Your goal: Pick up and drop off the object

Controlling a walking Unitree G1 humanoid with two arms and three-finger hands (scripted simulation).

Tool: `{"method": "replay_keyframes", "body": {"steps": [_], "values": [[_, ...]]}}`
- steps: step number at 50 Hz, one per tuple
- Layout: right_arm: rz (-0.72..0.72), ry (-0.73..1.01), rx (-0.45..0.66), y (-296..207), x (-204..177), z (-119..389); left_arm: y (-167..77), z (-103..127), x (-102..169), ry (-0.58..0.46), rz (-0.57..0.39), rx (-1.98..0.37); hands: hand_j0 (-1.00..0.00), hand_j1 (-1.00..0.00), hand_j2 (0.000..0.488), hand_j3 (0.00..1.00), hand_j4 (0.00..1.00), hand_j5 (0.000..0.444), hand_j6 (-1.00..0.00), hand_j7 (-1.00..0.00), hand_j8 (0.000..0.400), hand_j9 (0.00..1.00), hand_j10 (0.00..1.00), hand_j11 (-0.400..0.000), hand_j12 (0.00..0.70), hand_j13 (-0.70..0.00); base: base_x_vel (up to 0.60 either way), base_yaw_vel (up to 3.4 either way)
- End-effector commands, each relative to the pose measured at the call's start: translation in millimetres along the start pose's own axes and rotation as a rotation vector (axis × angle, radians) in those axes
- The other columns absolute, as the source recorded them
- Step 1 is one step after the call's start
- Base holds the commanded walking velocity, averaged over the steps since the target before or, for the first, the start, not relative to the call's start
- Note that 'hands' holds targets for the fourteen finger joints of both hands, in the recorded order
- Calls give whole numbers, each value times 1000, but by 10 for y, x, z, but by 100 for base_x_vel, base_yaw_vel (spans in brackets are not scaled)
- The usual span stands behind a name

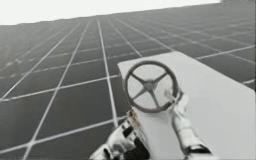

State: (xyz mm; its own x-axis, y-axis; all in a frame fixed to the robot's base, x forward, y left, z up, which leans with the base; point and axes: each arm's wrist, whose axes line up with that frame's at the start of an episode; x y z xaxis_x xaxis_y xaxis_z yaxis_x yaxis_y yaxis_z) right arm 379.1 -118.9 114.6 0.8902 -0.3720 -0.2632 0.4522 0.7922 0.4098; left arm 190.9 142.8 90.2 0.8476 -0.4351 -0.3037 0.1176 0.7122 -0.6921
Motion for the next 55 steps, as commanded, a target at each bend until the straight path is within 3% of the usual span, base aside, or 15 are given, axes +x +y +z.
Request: {"method": "replay_keyframes", "body": {"steps": [1,55], "values": [[16,-35,7,62,-24,104,-2,6,4,-8,-15,-3,0,0,0,1000,1000,0,0,0,0,1000,1000,-400,0,-700,31,91],[16,-35,7,62,-24,104,-2,6,4,-8,-15,-3,0,0,0,1000,1000,0,0,0,0,1000,1000,-400,0,-700,47,32]]}}
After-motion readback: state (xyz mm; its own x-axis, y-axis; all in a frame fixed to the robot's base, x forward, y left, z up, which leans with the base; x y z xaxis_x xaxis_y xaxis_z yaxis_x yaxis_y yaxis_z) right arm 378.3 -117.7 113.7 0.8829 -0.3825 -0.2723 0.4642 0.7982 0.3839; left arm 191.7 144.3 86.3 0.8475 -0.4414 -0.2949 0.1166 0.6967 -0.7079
